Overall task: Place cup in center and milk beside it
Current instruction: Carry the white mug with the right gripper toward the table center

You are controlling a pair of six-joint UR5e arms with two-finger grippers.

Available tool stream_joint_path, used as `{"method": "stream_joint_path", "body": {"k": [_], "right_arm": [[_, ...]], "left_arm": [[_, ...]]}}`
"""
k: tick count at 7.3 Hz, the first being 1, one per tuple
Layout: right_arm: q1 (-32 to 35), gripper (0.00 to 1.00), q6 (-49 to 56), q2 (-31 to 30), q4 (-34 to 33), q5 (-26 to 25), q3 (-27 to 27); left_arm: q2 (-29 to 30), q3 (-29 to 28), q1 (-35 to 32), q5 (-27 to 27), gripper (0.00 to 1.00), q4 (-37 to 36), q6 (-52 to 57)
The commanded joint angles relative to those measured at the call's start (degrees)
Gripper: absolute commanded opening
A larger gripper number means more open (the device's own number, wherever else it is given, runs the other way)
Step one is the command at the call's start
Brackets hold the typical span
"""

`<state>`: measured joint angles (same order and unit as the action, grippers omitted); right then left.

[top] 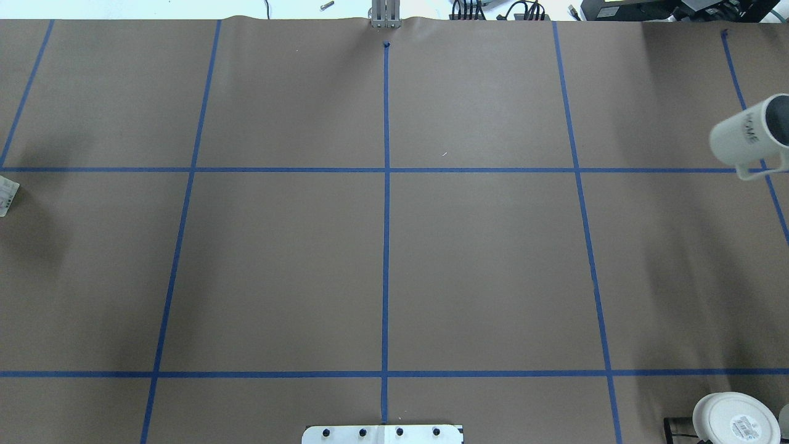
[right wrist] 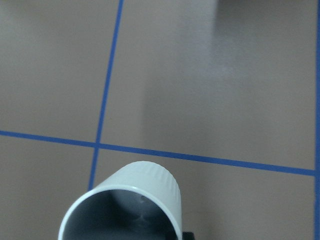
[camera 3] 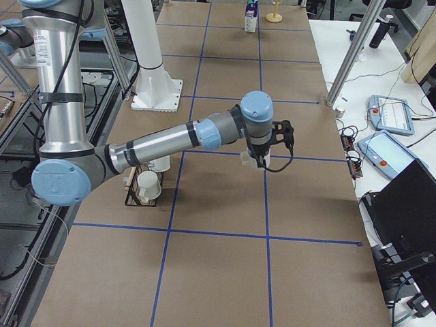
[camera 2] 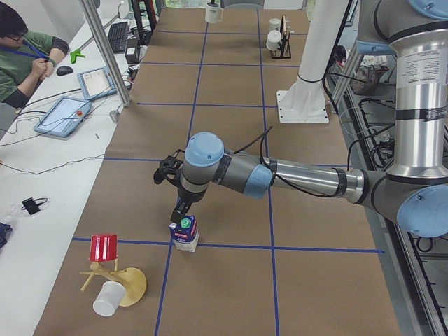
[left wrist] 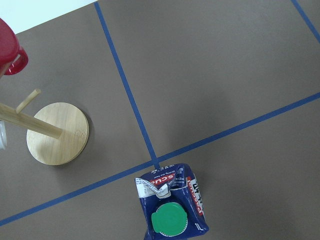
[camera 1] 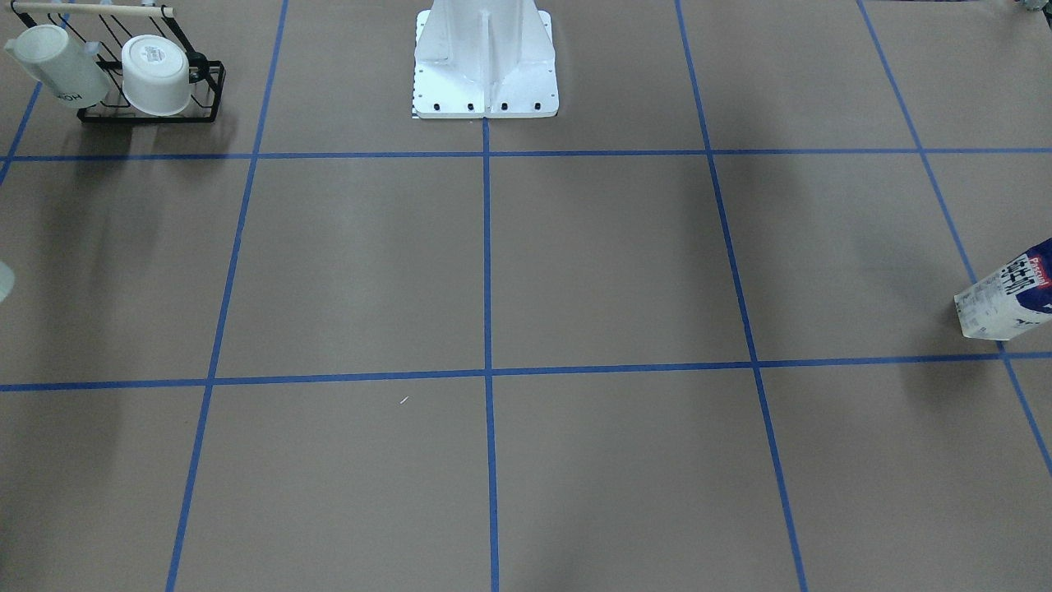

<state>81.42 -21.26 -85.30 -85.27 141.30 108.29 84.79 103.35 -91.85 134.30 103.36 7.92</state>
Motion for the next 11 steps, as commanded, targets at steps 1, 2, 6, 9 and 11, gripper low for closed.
{"method": "stream_joint_path", "body": {"k": [1,2,6,9,11], "right_arm": [[-13.7,0.0,-25.1,12.2,-0.3,-6.9,1.5],[-21.9,0.0,-37.8,17.0,-0.8,-14.1,1.4],[-47.9,0.0,-75.3,41.4,-16.7,-35.3,-8.8],[-53.4,0.0,-78.5,44.1,-16.3,-35.4,-11.7],[-53.6,0.14,-78.0,43.6,-16.3,-35.5,-11.9]], "left_arm": [[-0.5,-0.2,0.0,0.0,0.99,0.0,0.0],[-0.5,-0.2,0.0,0.0,0.99,0.0,0.0],[-0.5,-0.8,0.0,0.0,0.99,0.0,0.0],[-0.3,-1.6,0.1,0.0,0.99,0.1,0.0],[-0.3,-1.6,0.0,0.0,0.99,0.1,0.0]]}}
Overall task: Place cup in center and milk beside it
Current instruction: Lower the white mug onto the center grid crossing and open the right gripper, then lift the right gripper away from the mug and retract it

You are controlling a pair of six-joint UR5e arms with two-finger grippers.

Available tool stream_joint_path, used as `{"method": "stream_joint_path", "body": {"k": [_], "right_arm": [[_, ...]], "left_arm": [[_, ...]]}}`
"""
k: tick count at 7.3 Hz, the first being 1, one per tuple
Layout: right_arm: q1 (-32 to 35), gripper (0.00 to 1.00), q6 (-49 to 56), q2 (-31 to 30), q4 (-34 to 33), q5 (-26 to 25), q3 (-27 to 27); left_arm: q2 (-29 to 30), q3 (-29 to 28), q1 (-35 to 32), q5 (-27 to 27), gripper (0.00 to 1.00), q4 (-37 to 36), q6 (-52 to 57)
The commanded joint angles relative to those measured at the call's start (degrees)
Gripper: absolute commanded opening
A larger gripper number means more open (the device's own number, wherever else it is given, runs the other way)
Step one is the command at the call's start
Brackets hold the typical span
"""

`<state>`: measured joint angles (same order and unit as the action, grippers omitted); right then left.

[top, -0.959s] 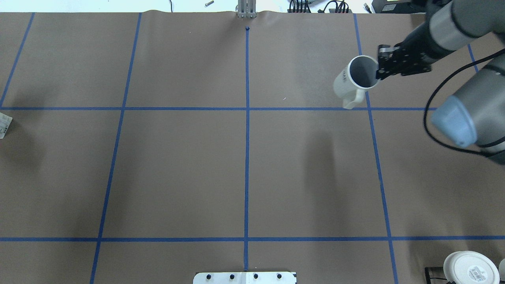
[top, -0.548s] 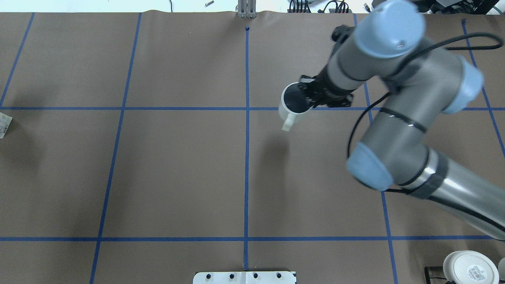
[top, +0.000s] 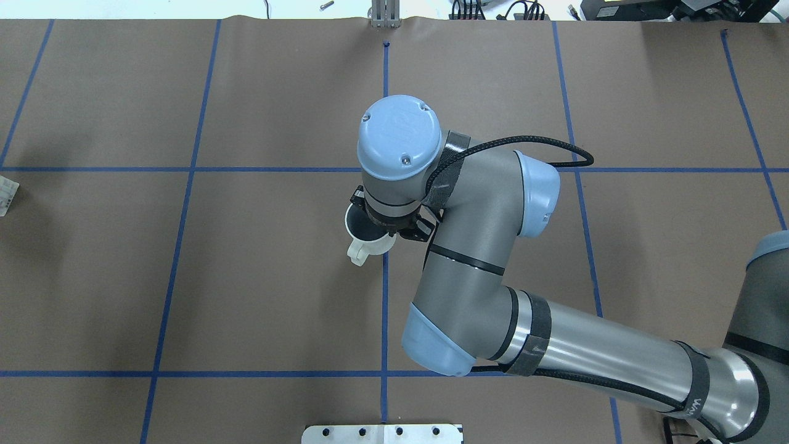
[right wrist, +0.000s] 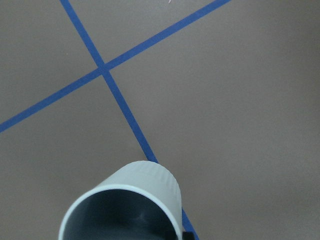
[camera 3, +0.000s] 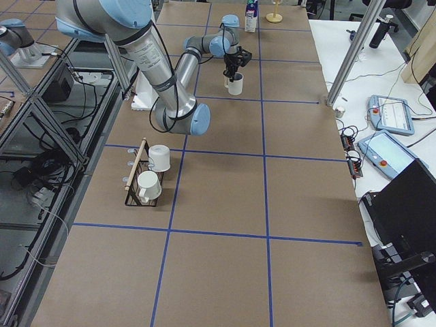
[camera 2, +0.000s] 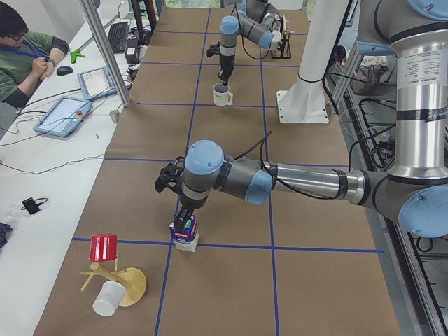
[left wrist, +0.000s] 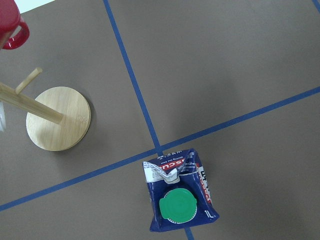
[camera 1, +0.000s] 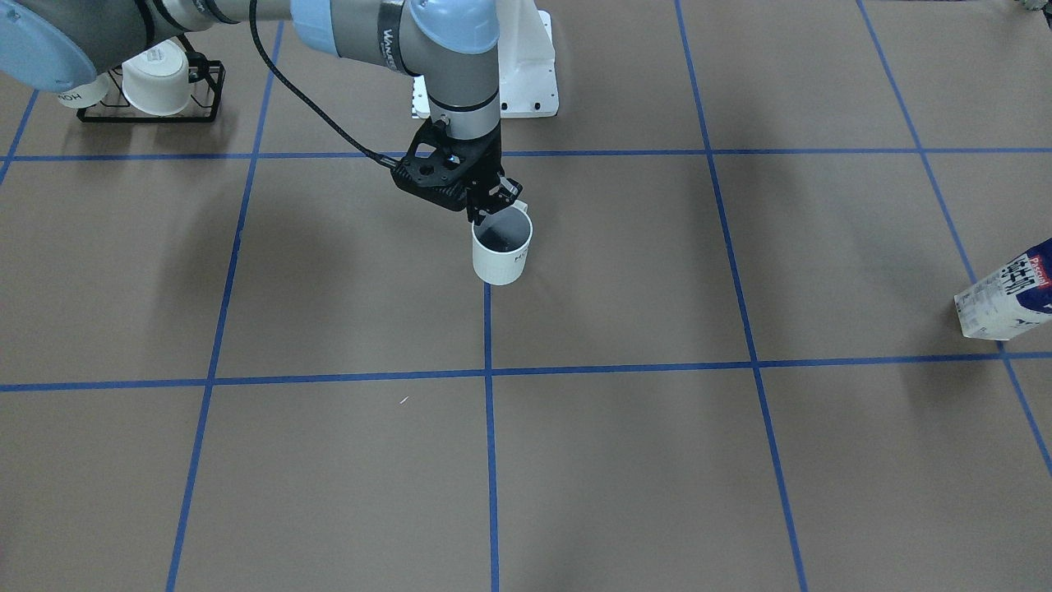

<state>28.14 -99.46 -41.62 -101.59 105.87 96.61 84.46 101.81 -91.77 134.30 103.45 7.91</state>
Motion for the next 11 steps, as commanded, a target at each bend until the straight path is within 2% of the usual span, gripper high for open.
{"method": "stream_joint_path", "body": {"k": [1,2,3,4,5,6,7,8,9,10,11], "right_arm": [[-0.3,0.22,0.4,-1.0,2.3,-0.3,-0.9],[-0.3,0.39,0.3,-2.1,8.1,-2.4,-3.1],[-0.1,0.5,1.0,-2.0,8.6,-2.9,-3.3],[1.0,1.0,1.5,-1.4,8.0,-2.4,-1.8],[3.7,1.0,4.7,-0.3,2.6,-0.8,2.3],[8.7,1.0,9.3,0.7,-4.0,4.8,6.6],[14.7,1.0,15.1,-0.4,-5.4,7.7,7.9],[19.6,1.0,24.7,-4.5,-5.4,10.6,8.1],[26.0,1.0,38.4,-11.1,-5.0,13.3,10.0],[33.0,1.0,53.1,-18.5,-4.7,18.3,11.6],[39.5,1.0,66.0,-24.9,-4.6,21.6,12.5]], "left_arm": [[-0.2,0.0,-0.1,0.0,0.99,0.0,0.0],[-0.2,-0.1,-0.1,0.0,0.99,0.0,0.0],[-0.2,0.0,-0.1,0.0,0.99,0.0,0.0],[-0.2,-0.1,-0.1,0.0,0.99,0.0,0.0],[-0.2,-0.2,-0.1,0.0,0.99,-0.1,0.0],[0.0,-0.3,0.0,0.0,0.99,-0.1,0.1],[0.0,0.5,-0.1,0.1,0.99,0.0,0.3],[0.4,0.7,0.0,0.1,0.99,0.1,0.2],[0.5,1.9,0.0,0.2,0.99,1.7,0.0],[0.9,2.6,0.0,0.2,0.99,4.2,-3.5],[3.1,0.7,0.4,0.0,0.98,7.6,-7.2]]}}
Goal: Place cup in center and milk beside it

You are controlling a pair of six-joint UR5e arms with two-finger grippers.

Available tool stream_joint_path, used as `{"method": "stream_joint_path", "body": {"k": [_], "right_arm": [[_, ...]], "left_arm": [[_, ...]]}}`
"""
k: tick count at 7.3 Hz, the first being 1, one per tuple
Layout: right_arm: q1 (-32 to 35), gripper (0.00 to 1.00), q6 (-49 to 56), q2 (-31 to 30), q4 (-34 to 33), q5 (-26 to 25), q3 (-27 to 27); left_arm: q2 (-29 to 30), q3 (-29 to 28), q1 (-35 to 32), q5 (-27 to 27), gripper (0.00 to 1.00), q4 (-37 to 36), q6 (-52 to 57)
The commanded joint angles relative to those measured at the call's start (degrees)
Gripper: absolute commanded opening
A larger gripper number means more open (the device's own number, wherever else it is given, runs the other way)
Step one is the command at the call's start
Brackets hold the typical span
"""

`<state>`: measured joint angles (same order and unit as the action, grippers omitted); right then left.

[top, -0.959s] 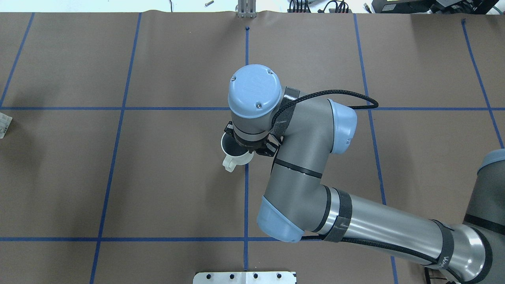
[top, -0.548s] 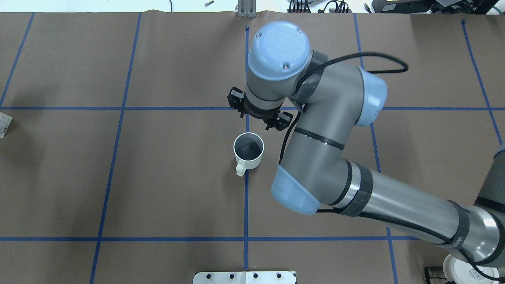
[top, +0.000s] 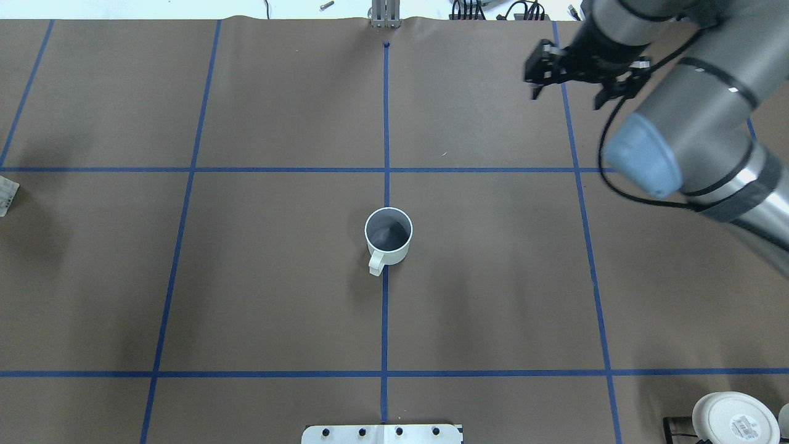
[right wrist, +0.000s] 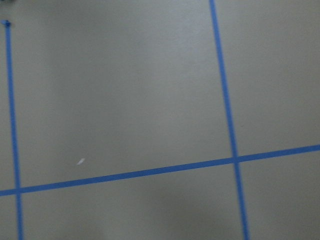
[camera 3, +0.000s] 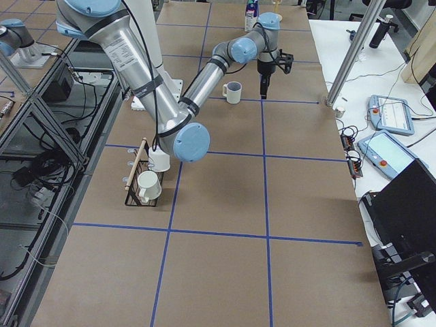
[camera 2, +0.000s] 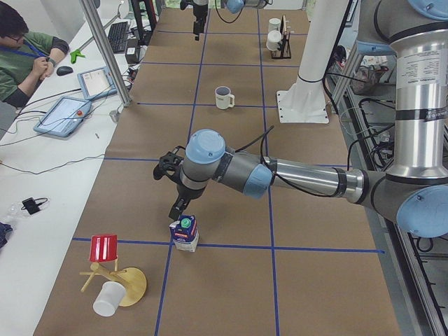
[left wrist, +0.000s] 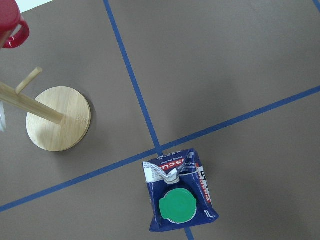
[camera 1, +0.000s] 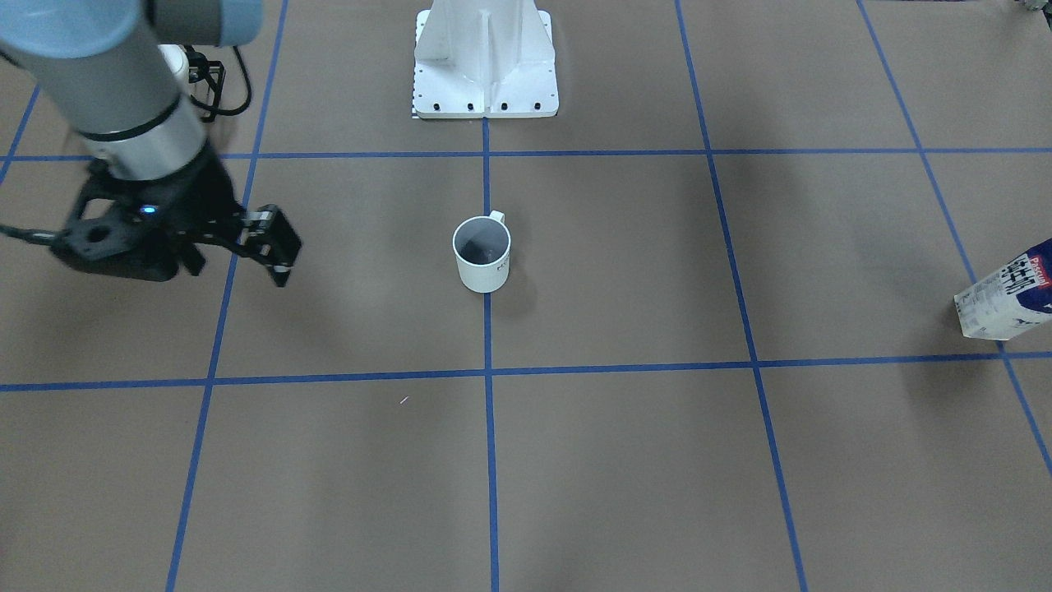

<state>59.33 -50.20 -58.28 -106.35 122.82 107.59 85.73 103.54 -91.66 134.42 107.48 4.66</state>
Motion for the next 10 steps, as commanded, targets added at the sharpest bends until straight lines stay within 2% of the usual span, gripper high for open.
{"method": "stream_joint_path", "body": {"k": [1,2,3,5,6,7,10], "right_arm": [[14.4,1.0,28.3,-14.4,0.3,6.6,1.8],[20.5,1.0,40.4,-20.4,0.3,9.9,1.4],[25.3,1.0,48.7,-24.4,0.2,10.2,1.4],[32.5,1.0,61.3,-30.2,0.0,9.8,0.3],[35.0,1.0,65.1,-33.3,0.0,9.5,-0.1],[37.1,1.0,67.1,-34.8,0.0,9.4,0.0],[37.6,1.0,67.3,-35.9,0.1,8.9,-0.4]], "left_arm": [[2.2,-4.8,0.3,0.0,0.97,5.0,-2.0],[2.2,-6.6,0.3,-0.1,0.98,5.2,-1.9],[2.8,-7.1,0.3,-0.5,0.97,8.1,0.2],[6.4,-12.7,3.7,-0.4,0.97,11.3,12.7],[9.3,-14.5,6.6,-0.4,0.91,11.3,13.4],[10.2,-16.0,8.2,-0.4,0.89,11.4,13.5],[7.6,-18.0,8.8,-0.1,0.65,11.3,13.7]]}}
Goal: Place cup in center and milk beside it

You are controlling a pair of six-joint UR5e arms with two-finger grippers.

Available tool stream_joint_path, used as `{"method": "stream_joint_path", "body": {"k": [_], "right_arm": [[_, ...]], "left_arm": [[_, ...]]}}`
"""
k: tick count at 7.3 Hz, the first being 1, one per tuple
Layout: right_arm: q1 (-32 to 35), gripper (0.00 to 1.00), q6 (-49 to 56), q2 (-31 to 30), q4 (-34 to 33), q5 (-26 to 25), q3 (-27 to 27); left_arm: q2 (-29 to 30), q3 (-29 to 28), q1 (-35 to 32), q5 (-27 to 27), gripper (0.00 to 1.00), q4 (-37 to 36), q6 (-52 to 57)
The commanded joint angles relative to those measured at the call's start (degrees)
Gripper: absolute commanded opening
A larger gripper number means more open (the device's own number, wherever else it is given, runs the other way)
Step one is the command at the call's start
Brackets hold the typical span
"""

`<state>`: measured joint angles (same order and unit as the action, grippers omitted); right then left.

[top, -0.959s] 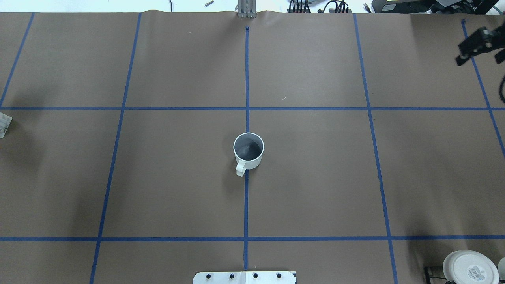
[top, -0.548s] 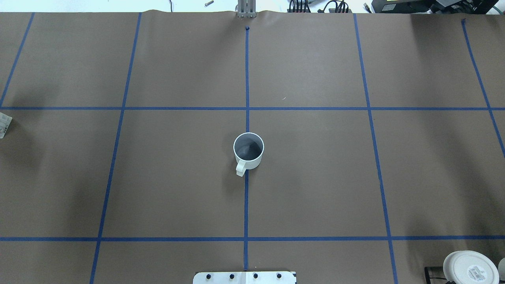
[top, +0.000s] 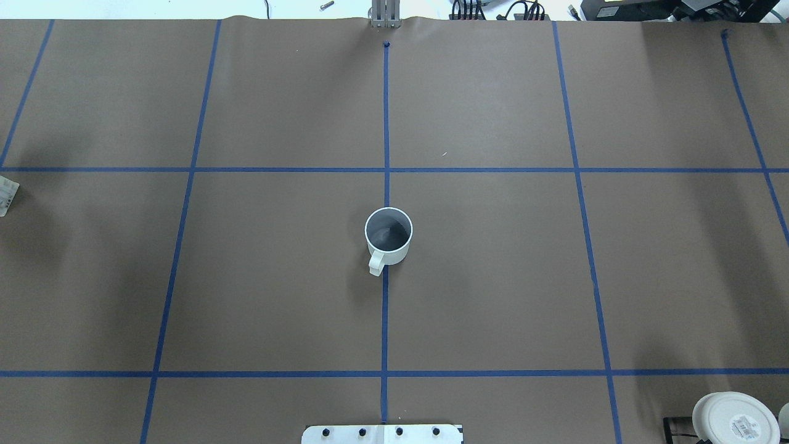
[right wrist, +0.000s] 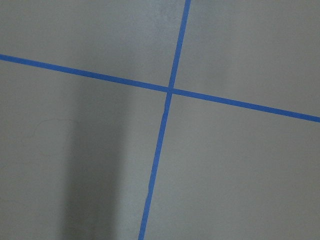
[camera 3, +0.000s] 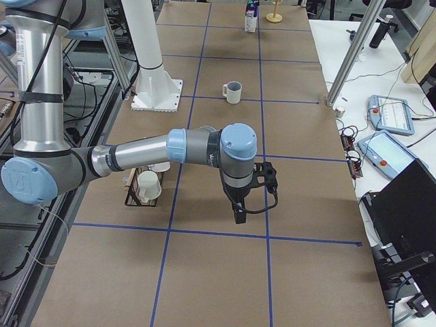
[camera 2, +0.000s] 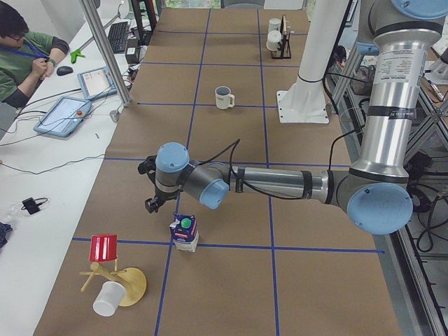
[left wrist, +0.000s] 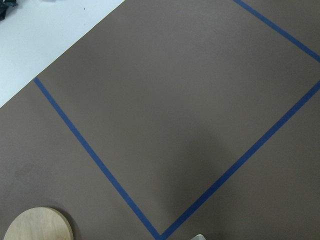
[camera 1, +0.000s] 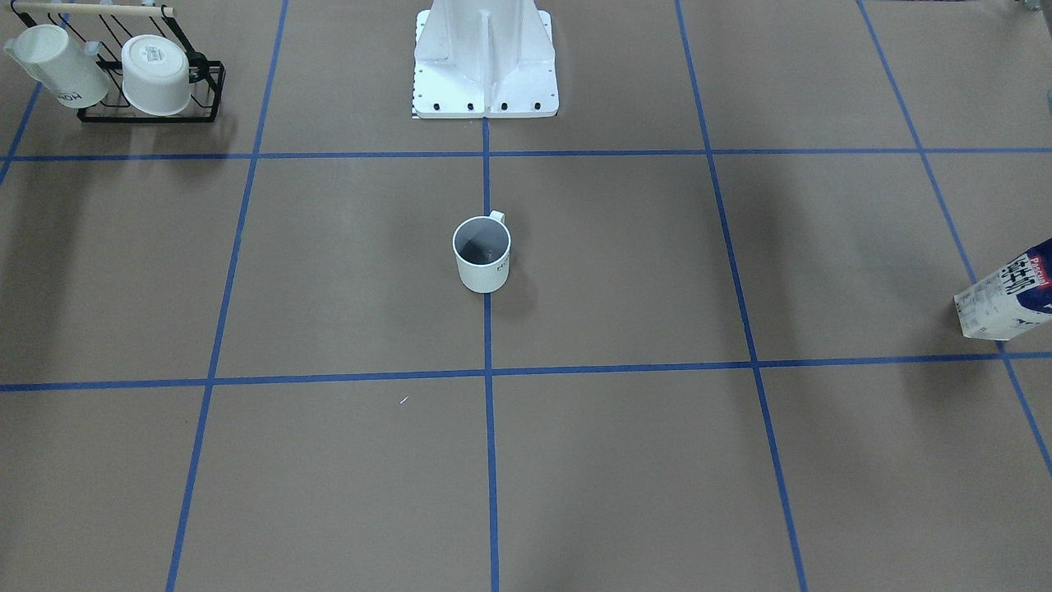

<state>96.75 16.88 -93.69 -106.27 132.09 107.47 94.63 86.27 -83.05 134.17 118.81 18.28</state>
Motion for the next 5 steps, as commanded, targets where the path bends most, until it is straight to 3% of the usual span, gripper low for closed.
{"method": "stream_joint_path", "body": {"k": [1,2,3,4,5], "right_arm": [[0.2,1.0,0.3,-0.9,0.0,-0.7,-1.2],[0.2,1.0,1.0,-1.7,0.1,-0.8,-1.2],[0.2,1.0,1.0,-1.8,0.0,-1.2,-1.3],[0.2,1.0,1.0,-1.8,0.1,-1.7,-1.4],[0.2,1.0,1.0,-1.8,0.1,-1.7,-1.6]], "left_arm": [[-3.1,-0.3,0.3,0.3,0.55,0.1,0.1],[-3.6,-0.3,0.4,0.3,0.38,0.1,0.1],[-3.6,-0.6,0.5,0.3,0.15,0.0,0.0],[-3.6,-0.6,0.5,0.3,0.0,0.0,0.0],[-3.6,-0.3,0.5,0.4,0.0,-0.2,-0.3]]}}
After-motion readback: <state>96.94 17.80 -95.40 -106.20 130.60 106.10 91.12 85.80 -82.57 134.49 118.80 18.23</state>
